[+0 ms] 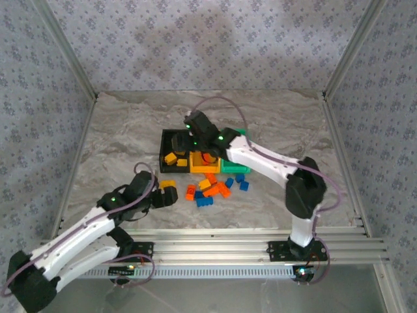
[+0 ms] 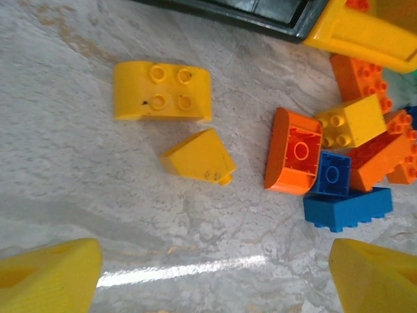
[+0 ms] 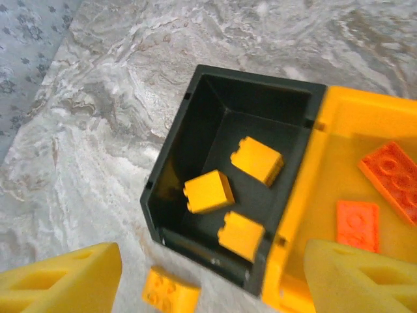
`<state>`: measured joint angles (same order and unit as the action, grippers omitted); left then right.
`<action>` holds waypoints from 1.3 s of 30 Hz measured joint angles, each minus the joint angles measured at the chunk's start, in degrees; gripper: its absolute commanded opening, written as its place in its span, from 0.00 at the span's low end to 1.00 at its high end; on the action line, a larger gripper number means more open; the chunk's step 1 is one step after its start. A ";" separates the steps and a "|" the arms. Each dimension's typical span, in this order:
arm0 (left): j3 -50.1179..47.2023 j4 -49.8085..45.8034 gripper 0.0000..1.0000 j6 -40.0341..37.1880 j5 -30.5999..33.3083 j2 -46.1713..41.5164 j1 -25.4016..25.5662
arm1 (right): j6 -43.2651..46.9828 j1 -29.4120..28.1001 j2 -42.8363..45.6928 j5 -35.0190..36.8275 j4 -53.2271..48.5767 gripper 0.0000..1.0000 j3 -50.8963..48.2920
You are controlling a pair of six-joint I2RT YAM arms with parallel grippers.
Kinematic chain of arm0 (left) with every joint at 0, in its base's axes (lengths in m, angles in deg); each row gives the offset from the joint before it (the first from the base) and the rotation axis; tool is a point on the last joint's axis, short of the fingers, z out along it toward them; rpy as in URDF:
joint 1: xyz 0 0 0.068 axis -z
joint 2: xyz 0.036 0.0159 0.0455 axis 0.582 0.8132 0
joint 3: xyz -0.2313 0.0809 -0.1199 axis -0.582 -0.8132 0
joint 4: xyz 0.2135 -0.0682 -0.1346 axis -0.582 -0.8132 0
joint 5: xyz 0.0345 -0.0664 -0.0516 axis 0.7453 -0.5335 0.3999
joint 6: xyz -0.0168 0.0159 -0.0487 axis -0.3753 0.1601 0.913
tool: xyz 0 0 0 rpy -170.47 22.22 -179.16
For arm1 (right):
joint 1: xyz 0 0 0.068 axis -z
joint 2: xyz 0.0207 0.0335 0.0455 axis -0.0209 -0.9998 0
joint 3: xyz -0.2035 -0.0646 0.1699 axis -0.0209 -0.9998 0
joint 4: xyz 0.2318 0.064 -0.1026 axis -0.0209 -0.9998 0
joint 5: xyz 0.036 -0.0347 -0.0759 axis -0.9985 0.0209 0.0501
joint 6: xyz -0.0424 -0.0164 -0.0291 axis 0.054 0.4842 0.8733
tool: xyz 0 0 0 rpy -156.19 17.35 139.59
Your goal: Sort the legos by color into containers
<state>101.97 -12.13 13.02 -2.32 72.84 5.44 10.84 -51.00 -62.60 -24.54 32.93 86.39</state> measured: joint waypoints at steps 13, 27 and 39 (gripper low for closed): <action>0.37 12.48 0.69 0.04 2.29 23.61 0.85 | -4.57 0.00 21.68 4.46 4.48 0.77 -24.46; 4.57 10.12 0.53 0.52 5.25 30.36 -0.15 | -5.81 -0.37 28.81 7.23 5.09 0.77 -31.56; 5.42 10.88 0.32 -1.03 5.44 30.58 -0.94 | -6.69 -0.37 31.01 8.41 5.07 0.77 -34.51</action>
<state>107.39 -1.25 12.00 3.12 103.42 4.50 4.15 -51.37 -31.59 -16.12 38.00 51.88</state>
